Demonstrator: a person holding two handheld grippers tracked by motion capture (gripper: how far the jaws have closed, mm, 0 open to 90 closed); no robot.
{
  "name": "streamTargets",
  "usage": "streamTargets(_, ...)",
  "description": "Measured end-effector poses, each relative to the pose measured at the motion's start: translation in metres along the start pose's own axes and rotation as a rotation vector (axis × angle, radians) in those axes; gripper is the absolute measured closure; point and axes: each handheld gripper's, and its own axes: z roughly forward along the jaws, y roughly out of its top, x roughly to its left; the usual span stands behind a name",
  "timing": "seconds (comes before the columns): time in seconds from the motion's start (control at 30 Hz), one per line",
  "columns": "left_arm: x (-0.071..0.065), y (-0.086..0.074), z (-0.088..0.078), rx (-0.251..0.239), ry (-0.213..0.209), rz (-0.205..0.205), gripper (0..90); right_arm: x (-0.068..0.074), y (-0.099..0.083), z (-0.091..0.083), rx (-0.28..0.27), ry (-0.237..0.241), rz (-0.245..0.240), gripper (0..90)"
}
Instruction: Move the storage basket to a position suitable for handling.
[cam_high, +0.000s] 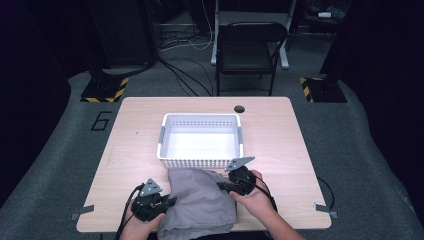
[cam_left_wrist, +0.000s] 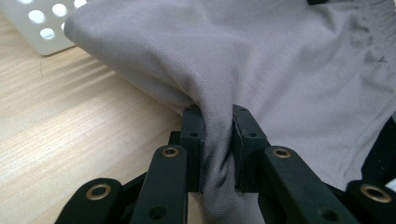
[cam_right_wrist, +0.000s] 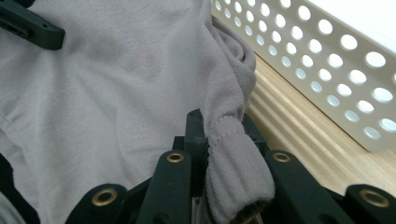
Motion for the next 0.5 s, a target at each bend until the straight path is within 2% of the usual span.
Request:
streamTargets(0.07, -0.002, 0.000, -0.001, 0.000, -0.008, -0.009, 77.3, 0.002, 0.002, -0.002, 0.012, 0.002, -0.014, 78.9)
streamTargets(0.17, -0.002, 0.002, -0.004, -0.001, -0.001, 0.007, 77.3, 0.004, 0.005, -0.005, 0.020, 0.000, -0.021, 79.1)
streamTargets(0.2, -0.004, 0.003, -0.005, -0.004, -0.004, -0.009, 77.3, 0.005, 0.006, -0.006, 0.022, -0.004, -0.022, 79.2)
streamTargets(0.27, -0.003, 0.005, -0.008, -0.001, -0.003, 0.008, 77.3, 0.007, 0.009, -0.010, 0.019, -0.004, -0.028, 79.2)
streamTargets(0.5, -0.005, 0.013, -0.017, -0.020, -0.011, -0.004, 77.3, 0.010, 0.018, -0.021, 0.022, 0.004, -0.046, 79.2)
